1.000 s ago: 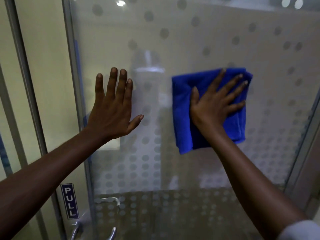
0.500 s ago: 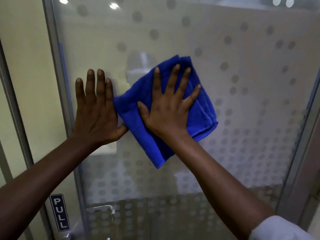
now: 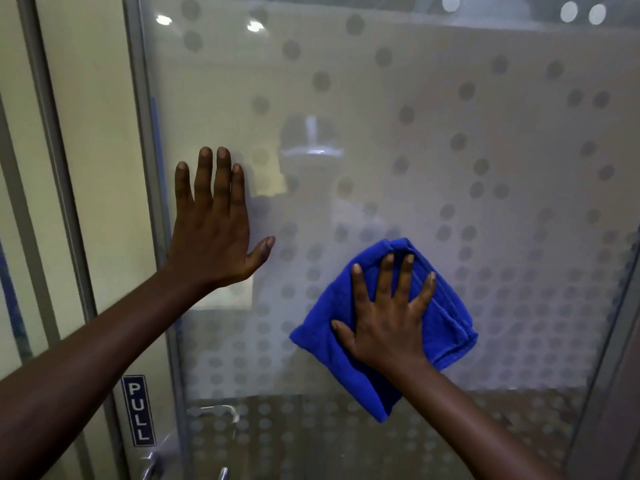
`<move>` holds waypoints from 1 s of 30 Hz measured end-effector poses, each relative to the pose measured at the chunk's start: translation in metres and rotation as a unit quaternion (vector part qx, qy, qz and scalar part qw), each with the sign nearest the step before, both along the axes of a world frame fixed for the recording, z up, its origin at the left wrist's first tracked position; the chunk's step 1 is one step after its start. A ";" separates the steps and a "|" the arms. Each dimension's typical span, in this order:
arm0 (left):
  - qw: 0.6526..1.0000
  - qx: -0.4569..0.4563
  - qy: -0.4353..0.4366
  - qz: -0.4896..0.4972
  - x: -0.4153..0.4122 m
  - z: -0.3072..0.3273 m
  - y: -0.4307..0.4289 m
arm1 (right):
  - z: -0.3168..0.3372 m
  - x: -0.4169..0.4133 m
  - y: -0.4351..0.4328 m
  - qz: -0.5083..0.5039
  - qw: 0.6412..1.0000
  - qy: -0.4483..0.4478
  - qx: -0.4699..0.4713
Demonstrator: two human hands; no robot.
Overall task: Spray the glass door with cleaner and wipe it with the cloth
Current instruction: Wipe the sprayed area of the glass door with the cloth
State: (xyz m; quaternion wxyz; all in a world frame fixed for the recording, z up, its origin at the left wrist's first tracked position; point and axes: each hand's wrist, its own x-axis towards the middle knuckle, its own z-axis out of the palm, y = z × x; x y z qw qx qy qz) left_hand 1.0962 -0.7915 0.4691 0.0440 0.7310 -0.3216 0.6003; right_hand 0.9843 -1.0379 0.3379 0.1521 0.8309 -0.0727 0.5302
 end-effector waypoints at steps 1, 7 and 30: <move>1.000 0.001 0.000 0.000 0.000 0.000 0.000 | 0.000 -0.003 -0.006 -0.003 1.000 -0.002 0.012; 1.000 0.001 0.004 -0.001 -0.002 0.000 0.000 | 0.033 -0.022 -0.032 -0.051 0.990 -0.010 0.128; 1.000 0.004 0.023 -0.008 -0.002 0.000 0.000 | 0.126 0.021 0.065 0.017 1.000 -0.017 0.013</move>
